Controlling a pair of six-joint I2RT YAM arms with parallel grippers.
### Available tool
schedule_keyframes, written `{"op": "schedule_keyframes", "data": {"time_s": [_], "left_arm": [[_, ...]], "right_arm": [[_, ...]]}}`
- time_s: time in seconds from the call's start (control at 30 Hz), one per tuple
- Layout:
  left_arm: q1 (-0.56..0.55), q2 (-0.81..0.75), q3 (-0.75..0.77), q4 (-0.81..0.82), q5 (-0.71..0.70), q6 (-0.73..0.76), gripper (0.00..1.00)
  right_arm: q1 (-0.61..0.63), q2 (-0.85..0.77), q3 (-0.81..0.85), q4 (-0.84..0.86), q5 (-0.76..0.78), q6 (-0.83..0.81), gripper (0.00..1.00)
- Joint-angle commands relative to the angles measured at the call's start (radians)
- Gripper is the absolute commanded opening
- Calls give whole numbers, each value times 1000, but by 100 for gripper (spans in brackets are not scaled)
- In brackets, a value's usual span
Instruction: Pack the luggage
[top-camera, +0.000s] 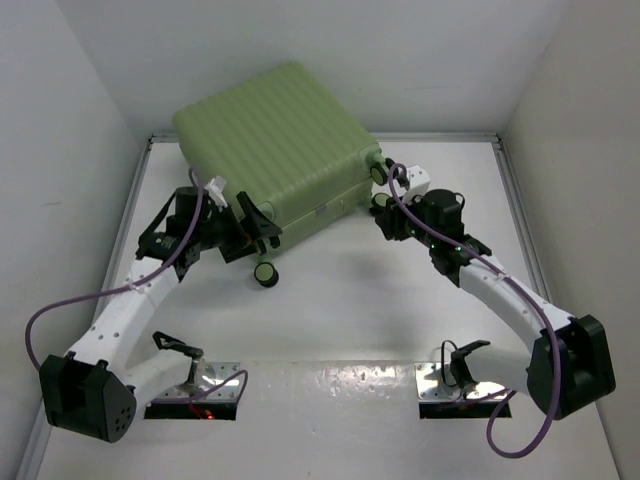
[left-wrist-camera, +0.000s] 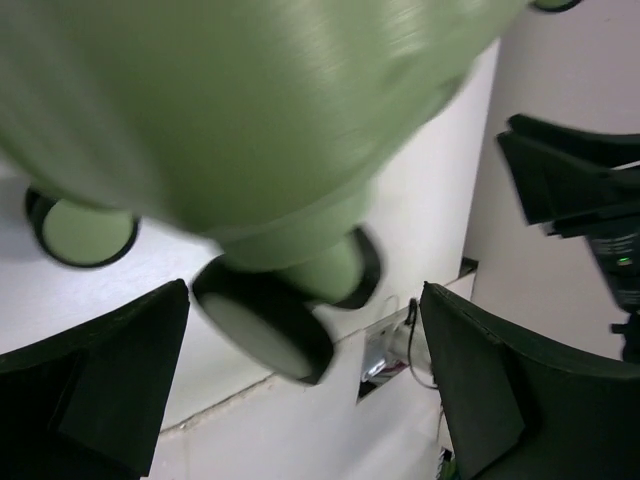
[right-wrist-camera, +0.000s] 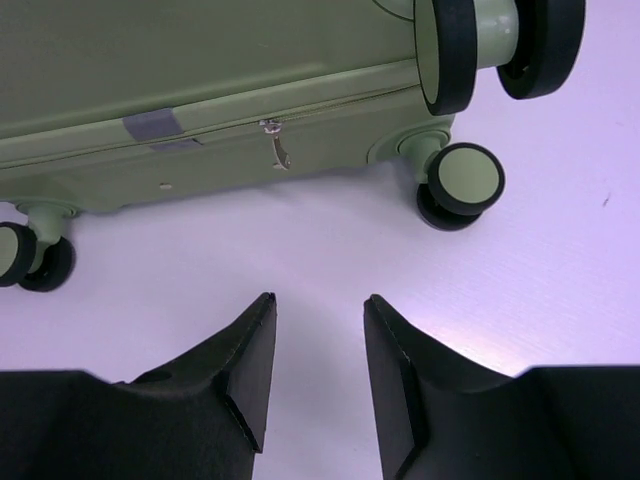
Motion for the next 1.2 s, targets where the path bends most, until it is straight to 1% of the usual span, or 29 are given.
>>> {"op": "schedule_keyframes", "data": {"time_s": [0.0, 0.1, 0.3, 0.47, 0.53, 0.57, 0.63, 0.67, 0.7, 0.77, 0.8, 0.83, 0.87, 0.9, 0.93, 0.97, 1.0, 1.07, 1.17], "left_arm": [[-44, 15, 89, 94, -16, -66, 100], [-67, 55, 102, 131, -25, -87, 100], [-139, 112, 137, 151, -74, -87, 100], [-173, 184, 189, 151, -93, -87, 100], [-173, 193, 203, 151, -93, -87, 91], [-173, 204, 203, 151, -104, -96, 80], [-173, 204, 203, 151, -104, -97, 69], [-173, 204, 203, 151, -104, -97, 61], [-173, 204, 203, 151, -104, -97, 48], [-173, 204, 203, 151, -114, -97, 38], [-173, 204, 194, 151, -114, -97, 30], [-173, 204, 194, 151, -114, -97, 26], [-164, 204, 194, 151, -114, -97, 22], [-164, 204, 194, 151, -114, -84, 17], [-164, 204, 194, 151, -124, -84, 9], [-164, 204, 194, 142, -124, -72, 6], [-153, 204, 194, 128, -133, -57, 5], [-144, 204, 194, 119, -133, -48, 2], [-116, 204, 165, 119, -113, -57, 0]], "right_arm": [[-9, -8, -5, 31, -30, 24, 40], [-9, 1, -4, 35, -40, 24, 40], [-9, 12, 2, 44, -47, 30, 40], [-9, 45, 4, 90, -50, 77, 40], [-7, 53, -1, 110, -55, 87, 40], [-10, 53, -19, 161, -59, 94, 40], [-9, 59, -48, 240, -64, 102, 42], [-7, 67, -70, 302, -73, 114, 43], [-7, 81, -82, 333, -75, 133, 45], [-7, 107, -120, 460, -95, 159, 51], [8, 134, -123, 494, -93, 154, 53], [12, 147, -125, 511, -95, 144, 55], [26, 160, -137, 576, -93, 131, 56], [31, 200, -145, 604, -93, 119, 56], [46, 213, -153, 635, -87, 48, 56], [57, 240, -163, 668, -78, 29, 56], [62, 274, -179, 771, -64, -6, 56], [62, 324, -163, 813, -43, -13, 55], [52, 403, -127, 857, -44, 21, 55]]}}
